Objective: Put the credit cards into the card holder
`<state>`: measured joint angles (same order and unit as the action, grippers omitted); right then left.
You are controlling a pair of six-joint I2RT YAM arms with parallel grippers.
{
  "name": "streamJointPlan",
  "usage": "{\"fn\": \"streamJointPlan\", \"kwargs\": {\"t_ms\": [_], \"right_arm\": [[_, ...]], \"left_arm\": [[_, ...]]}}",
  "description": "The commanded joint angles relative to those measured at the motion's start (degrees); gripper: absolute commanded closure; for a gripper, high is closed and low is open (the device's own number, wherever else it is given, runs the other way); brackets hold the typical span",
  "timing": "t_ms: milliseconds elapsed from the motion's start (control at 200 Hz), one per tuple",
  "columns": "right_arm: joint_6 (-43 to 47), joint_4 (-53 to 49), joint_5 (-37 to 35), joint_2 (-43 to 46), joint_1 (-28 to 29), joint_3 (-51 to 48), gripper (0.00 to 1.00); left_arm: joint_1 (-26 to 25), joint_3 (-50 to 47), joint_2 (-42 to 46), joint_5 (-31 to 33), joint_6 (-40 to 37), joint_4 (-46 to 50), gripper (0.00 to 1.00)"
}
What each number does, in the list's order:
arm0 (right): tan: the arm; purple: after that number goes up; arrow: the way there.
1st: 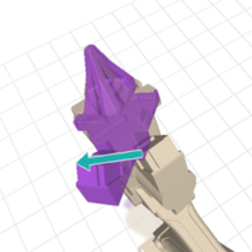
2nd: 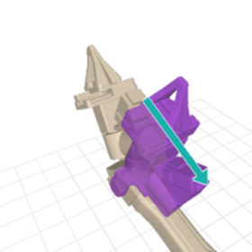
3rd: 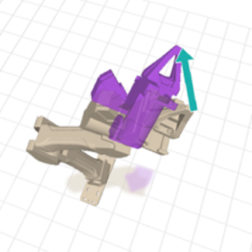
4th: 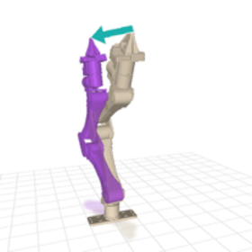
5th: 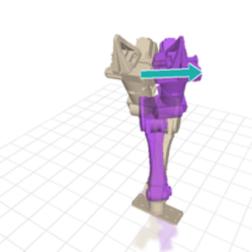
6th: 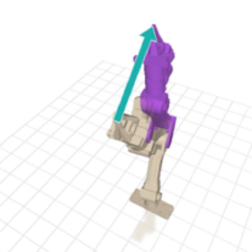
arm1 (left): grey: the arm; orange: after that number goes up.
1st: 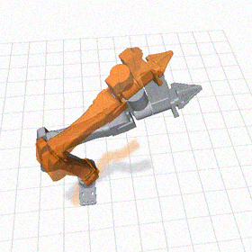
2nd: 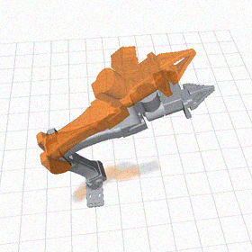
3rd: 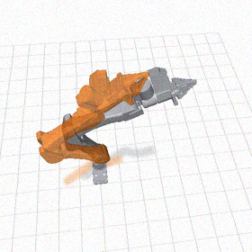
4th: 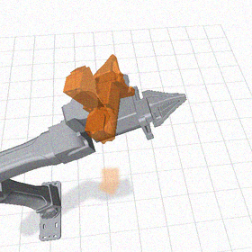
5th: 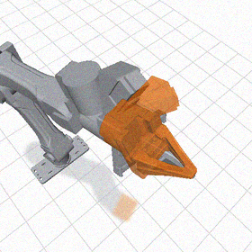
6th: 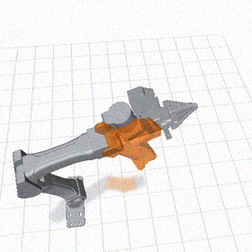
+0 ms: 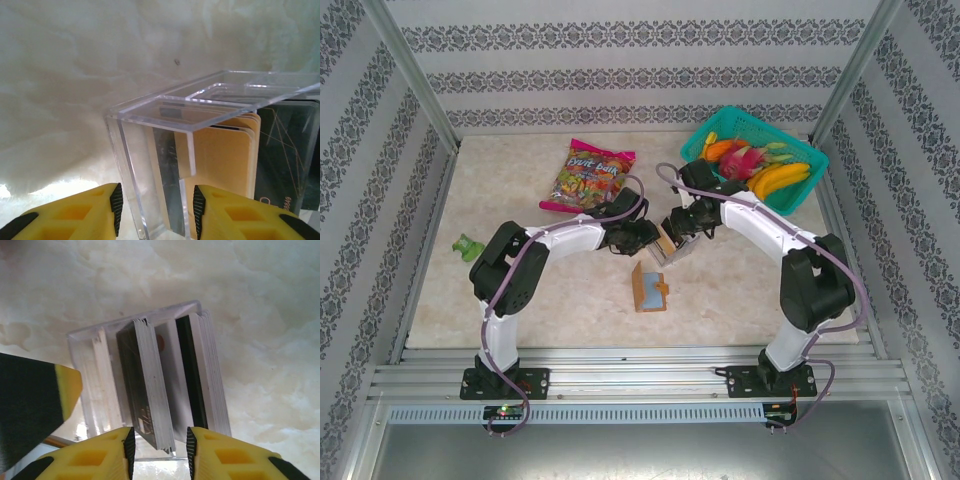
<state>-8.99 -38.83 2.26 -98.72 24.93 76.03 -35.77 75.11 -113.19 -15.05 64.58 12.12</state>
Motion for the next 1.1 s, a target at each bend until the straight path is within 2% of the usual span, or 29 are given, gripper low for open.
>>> {"fn": "streamJointPlan", "kwargs": {"t_ms": [0,85,255,380,625,904,1094], "right_arm": [[-0.41,-1.69,-6.31,0.16,-0.11,2.00,0.61],[0.11,-1.06,-7.58,0.39,-1.39,2.24,0.57],[1.23,-1.92,-2.49,-3.43,-3.83,4.73,0.55],[1.70,-2.36,-1.85,-5.69,-3.70,6.57,0.53],[2.90,-2.92,-3.75,-9.00,-3.41,8.34,0.48],[4.44,-3.53,-6.96,-12.33,-2.56,9.31,0.47],[4.79,-3.21,-8.95,-11.54,-0.86,9.30,0.44]], "left_arm": [[1.05,-0.87,-0.50,-0.53,0.70,-2.61,0.53],[1.14,-1.59,-0.88,-0.83,0.92,-3.32,0.51],[1.49,-2.38,-1.76,-1.40,1.35,-4.64,0.49],[1.67,-2.49,-2.29,-2.09,1.25,-5.51,0.48],[2.09,-4.06,-2.57,-1.91,1.67,-5.62,0.50],[2.19,-4.18,-2.74,-1.85,1.01,-4.95,0.50],[2.19,-4.23,-2.79,-1.94,0.72,-4.61,0.50]]}}
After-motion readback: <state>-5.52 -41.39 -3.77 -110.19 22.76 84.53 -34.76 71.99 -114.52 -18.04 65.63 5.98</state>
